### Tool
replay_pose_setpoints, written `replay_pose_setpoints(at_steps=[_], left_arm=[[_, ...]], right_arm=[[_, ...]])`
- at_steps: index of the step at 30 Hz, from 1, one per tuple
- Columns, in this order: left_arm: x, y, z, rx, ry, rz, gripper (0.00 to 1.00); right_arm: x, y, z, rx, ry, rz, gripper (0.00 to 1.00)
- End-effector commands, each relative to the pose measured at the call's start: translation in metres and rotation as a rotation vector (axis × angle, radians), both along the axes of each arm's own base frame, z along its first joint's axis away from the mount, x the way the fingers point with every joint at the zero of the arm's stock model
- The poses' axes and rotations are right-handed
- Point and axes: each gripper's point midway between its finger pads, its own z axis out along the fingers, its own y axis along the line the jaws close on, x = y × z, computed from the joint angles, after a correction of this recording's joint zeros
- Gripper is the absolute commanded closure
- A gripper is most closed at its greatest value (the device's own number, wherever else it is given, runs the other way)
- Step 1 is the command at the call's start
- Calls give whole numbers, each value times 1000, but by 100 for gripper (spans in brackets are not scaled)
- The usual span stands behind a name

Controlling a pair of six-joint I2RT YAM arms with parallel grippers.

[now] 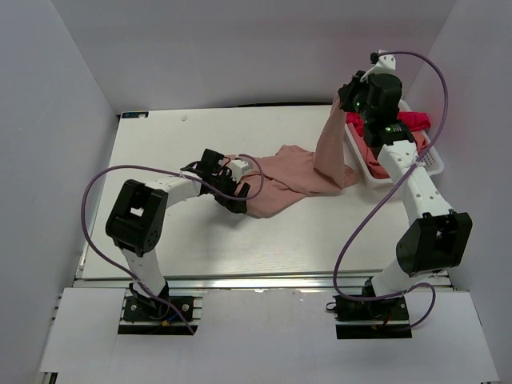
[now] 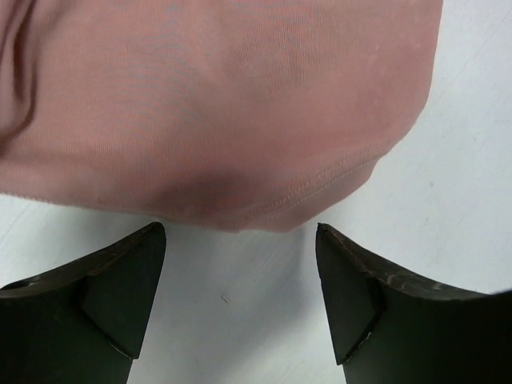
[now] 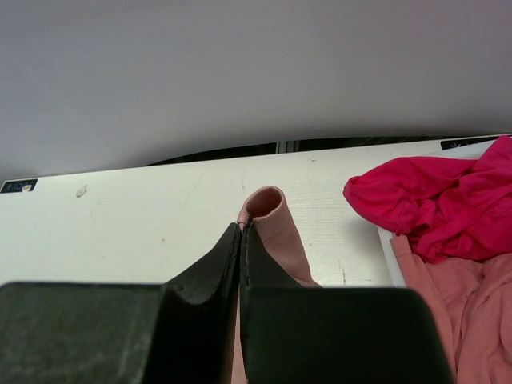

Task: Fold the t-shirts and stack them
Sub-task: Flatten out the tshirt

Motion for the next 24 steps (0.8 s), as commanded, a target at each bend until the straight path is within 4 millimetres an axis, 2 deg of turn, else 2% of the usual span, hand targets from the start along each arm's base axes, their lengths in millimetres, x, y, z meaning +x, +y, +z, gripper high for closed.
replay_pose_setpoints(at_steps=[1,7,10,11,12,13,14,15,16,17,18,19,21,22,23,24], left_arm=[[1,-10,-2,-27,17,-11,15],[0,-18,-18,-23,54,-24,15],[-3,-22,-26,-25,67,-30,25],[-4,-24,-27,-25,70,-31,41],[-3,-24,-28,-24,71,-33,55],[-3,-24,-30,-19,74,-33,69],[-2,-24,-31,-14,74,-34,97],[-5,-21,-33,2,91,-37,100],[-1,-22,-29,8,75,-52,100],[0,-21,-26,13,69,-56,100],[-1,-20,-22,20,71,-56,100],[7,-21,-8,14,34,-49,100],[11,-20,11,22,13,-40,100],[30,-24,44,9,-68,-24,100],[38,-23,63,7,-112,-12,100],[44,-21,83,11,-150,5,100]], right_arm=[[3,1,33,7,-105,-7,100],[3,6,27,2,-104,4,100],[-1,8,31,6,-124,14,100],[-4,9,33,9,-130,19,100],[-6,9,36,12,-145,25,95],[-8,10,38,15,-152,31,78],[-12,11,41,19,-161,37,72],[-16,13,45,25,-175,52,65],[-21,13,52,33,-190,56,52],[-24,14,53,39,-197,65,45],[-27,14,55,42,-204,67,38],[-35,20,62,46,-222,104,25],[-44,25,60,50,-229,131,13],[-53,30,66,54,-250,150,11],[-57,33,64,56,-256,162,11],[-61,37,52,46,-242,179,11]])
